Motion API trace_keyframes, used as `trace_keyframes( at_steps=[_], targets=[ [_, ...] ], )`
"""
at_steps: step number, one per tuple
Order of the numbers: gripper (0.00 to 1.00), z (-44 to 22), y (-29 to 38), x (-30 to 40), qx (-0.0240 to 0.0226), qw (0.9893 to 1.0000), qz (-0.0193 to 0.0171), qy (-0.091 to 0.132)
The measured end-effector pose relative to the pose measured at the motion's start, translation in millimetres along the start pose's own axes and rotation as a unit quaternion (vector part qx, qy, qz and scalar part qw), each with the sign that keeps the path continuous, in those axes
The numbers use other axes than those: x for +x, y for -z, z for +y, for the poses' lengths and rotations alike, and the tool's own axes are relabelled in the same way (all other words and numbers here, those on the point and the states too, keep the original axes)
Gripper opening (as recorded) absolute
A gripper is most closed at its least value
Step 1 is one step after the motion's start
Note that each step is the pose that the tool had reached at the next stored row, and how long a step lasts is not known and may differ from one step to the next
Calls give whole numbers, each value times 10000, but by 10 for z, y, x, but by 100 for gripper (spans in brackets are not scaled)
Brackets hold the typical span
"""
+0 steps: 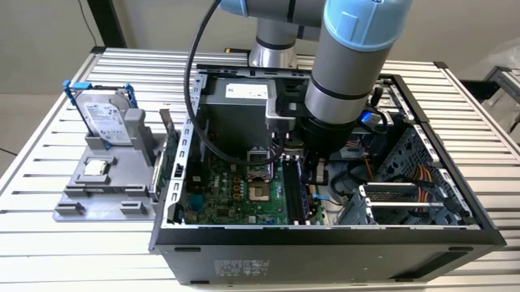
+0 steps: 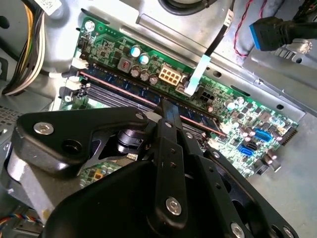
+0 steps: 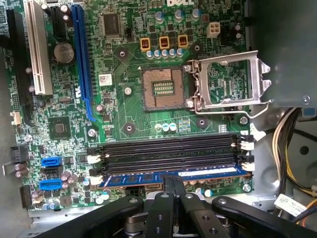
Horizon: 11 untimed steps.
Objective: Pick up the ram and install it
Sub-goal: 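Press down the ram until it locks into place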
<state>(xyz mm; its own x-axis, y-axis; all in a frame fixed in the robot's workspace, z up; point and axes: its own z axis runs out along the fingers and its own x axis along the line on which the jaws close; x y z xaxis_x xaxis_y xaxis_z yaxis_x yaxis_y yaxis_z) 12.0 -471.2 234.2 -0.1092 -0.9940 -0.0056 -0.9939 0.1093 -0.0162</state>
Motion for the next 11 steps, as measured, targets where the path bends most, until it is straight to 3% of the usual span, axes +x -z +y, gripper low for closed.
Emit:
trace_keyframes(
  at_steps=[11],
  targets=[
    [0,1,-10,1,0,10000,-2,44]
  ],
)
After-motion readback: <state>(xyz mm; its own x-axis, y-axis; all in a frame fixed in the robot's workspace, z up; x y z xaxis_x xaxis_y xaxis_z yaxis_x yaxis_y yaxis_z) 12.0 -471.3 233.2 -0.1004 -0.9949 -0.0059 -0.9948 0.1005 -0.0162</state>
